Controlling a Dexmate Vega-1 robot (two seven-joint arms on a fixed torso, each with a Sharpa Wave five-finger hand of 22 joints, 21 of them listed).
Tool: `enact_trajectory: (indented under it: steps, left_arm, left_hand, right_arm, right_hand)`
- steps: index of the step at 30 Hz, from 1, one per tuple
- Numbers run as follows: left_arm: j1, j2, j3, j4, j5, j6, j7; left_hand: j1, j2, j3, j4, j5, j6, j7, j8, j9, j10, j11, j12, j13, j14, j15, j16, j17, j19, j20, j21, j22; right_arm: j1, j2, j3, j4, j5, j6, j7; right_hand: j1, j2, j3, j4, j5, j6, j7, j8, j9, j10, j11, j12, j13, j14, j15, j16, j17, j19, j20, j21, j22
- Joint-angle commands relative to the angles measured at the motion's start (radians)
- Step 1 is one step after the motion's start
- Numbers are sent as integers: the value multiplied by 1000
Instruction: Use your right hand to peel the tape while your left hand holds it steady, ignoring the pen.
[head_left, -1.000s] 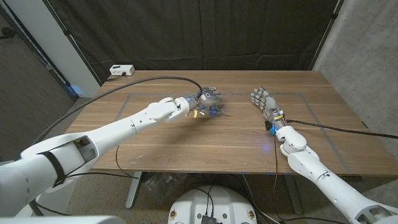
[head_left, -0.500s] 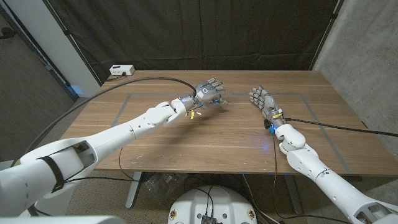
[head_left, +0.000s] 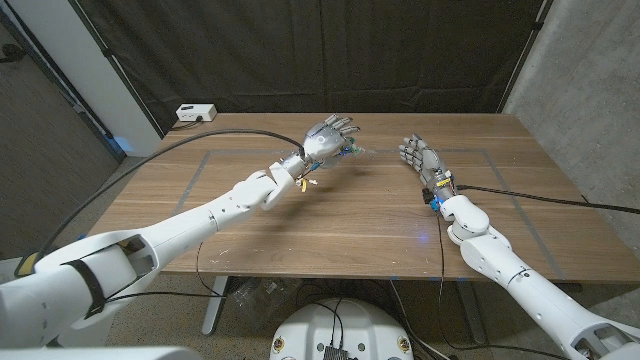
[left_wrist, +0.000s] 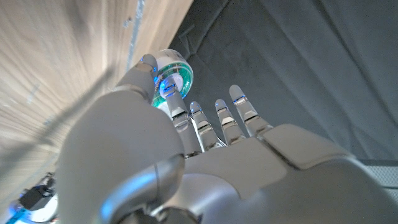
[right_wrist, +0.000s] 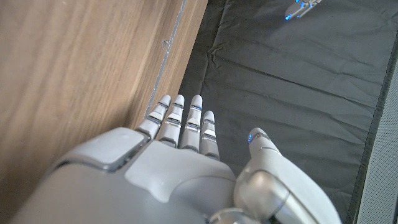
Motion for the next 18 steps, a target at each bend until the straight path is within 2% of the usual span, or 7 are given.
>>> enact_trajectory:
  steps: [1, 5, 8, 12, 18]
  left_arm:
    - [36, -20, -19, 47, -69, 35, 134]
    - [45, -40, -37, 78, -152, 0, 163]
    - [48, -56, -53, 104, -224, -42, 174]
    - [47, -82, -80, 163, -352, -162, 202]
    - [50, -88, -100, 170, -419, -228, 214]
  left_hand:
    - [18, 26, -4, 6, -1, 97, 26, 18, 16, 15, -2, 4, 5, 16, -112, 6, 4, 14, -1, 7, 4]
    - [19, 26, -5, 6, -2, 96, 27, 18, 16, 20, -5, 4, 5, 24, -113, 7, 5, 21, -4, 10, 4]
    - [19, 27, -6, 6, -3, 94, 30, 17, 16, 26, -3, 4, 5, 31, -116, 8, 5, 28, -7, 13, 4]
    - [22, 30, -7, 6, -4, 94, 33, 19, 18, 52, -4, 9, 5, 53, -120, 12, 7, 45, -13, 21, 5]
    - [29, 37, -6, 4, -6, 85, 43, 20, 24, 85, -4, 14, 5, 87, -130, 20, 9, 68, -12, 32, 5]
  right_arm:
    - [-22, -34, -11, -98, -88, -71, -102]
    - [-32, -55, -17, -153, -136, -114, -150]
    - [-38, -75, -21, -212, -172, -179, -194]
    - [-35, -94, -35, -272, -227, -252, -237]
    - [-21, -116, -61, -345, -304, -356, -282]
  right_hand:
    - [8, 10, 6, -3, 5, 15, 2, 8, 5, 12, 2, 1, 4, 16, -2, 5, 3, 10, 3, -1, 3]
    - [12, 14, 11, -5, 6, 26, 2, 10, 5, 22, 3, 5, 4, 26, -4, 7, 3, 13, 3, -1, 3]
    - [14, 15, 13, -6, 6, 34, 3, 12, 5, 30, 1, 7, 4, 32, -8, 8, 3, 15, 2, -1, 3]
    - [18, 21, 20, -8, 8, 47, 3, 14, 5, 40, 2, 9, 4, 40, -13, 9, 3, 18, 0, -1, 3]
    - [23, 27, 26, -10, 9, 60, 2, 16, 5, 51, -2, 12, 4, 54, -16, 12, 3, 21, 0, -1, 4]
